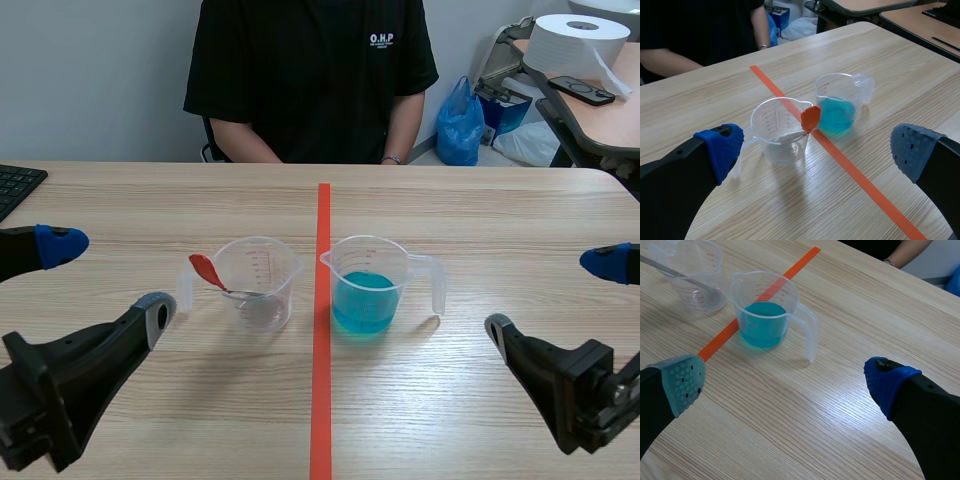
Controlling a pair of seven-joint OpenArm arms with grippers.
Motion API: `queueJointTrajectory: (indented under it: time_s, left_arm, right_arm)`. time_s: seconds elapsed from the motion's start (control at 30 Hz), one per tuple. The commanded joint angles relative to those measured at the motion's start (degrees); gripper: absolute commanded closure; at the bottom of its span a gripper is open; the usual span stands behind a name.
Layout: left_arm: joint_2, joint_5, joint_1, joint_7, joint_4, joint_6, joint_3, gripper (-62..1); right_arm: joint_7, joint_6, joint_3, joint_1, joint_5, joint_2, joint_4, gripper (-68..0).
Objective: Do the redox reaction experiment.
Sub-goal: 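Lift the metal plate out of the left beaker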
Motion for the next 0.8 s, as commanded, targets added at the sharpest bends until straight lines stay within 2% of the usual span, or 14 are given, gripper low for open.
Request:
queueJointTrajectory:
  time_s: [0.0,0.5,0.77]
  left_arm:
    - [-0.20,-0.17,0.28,-0.57,0.35,0.13,-0.37,-62.3]
    - [-0.96,-0.22,0.28,-0.66,0.33,0.15,-0.37,-62.3]
    - [-0.96,-0.20,0.28,-0.59,0.33,0.15,-0.37,-62.3]
  right_arm:
    - [0.87,0.04,0.33,-0.11,0.35,0.00,0.81,-67.9]
    - [0.96,0.70,0.31,0.39,0.35,0.00,0.81,-67.9]
    - [1.07,3.10,-2.03,4.22,-0.76,0.02,0.79,-67.9]
